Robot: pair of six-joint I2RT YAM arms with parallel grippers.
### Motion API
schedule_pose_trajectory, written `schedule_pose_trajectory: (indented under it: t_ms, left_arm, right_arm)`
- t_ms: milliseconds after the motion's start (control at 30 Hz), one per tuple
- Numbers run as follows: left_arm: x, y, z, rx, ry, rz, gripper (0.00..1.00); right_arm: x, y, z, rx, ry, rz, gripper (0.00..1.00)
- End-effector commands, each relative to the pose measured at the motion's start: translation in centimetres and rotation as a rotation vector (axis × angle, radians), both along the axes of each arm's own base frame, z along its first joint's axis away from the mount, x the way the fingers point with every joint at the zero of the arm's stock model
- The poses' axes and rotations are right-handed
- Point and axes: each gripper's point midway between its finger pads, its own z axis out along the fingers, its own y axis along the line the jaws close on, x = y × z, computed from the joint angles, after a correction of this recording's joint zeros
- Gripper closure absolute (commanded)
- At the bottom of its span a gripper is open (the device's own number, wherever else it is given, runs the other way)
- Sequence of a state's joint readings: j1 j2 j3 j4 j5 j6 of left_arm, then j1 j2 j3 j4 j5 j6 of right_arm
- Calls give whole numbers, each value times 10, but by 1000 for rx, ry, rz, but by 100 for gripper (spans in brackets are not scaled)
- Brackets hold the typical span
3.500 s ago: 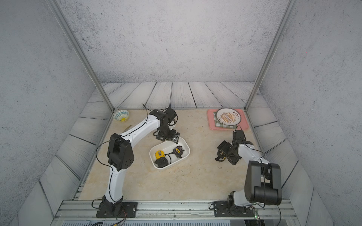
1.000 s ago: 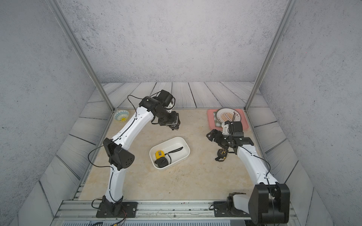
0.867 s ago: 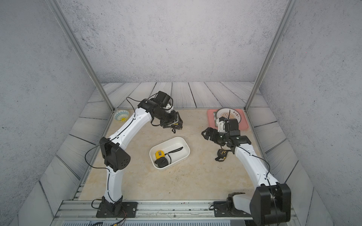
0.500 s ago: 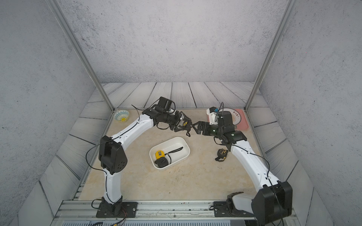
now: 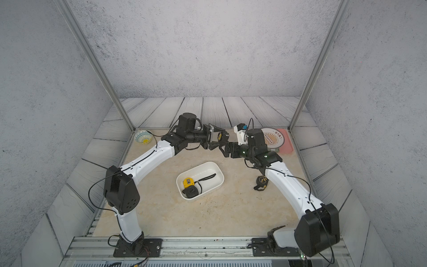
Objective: Take the tape measure out of the storage box
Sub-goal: Place the tape measure at the center of the board.
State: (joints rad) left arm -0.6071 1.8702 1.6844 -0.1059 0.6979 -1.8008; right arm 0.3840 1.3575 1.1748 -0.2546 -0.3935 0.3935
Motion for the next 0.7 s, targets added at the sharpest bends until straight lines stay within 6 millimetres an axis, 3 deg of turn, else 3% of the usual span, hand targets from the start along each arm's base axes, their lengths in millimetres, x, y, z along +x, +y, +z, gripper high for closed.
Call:
schedule_pose_trajectory:
  t_ms: [0,367,667]
  left_arm:
    - [-3,-9,22,-93,-4,12,100]
    - [-8,-16,18,-131,23,3,100]
    - [-12,-18,23,-149,17,-14,100]
  right_arm:
    - [12,5,17,-7,-71,-6,9]
    - [24,9,22,-24,-97,-26,15]
    - [34,14,24,-25,-106,-29,51]
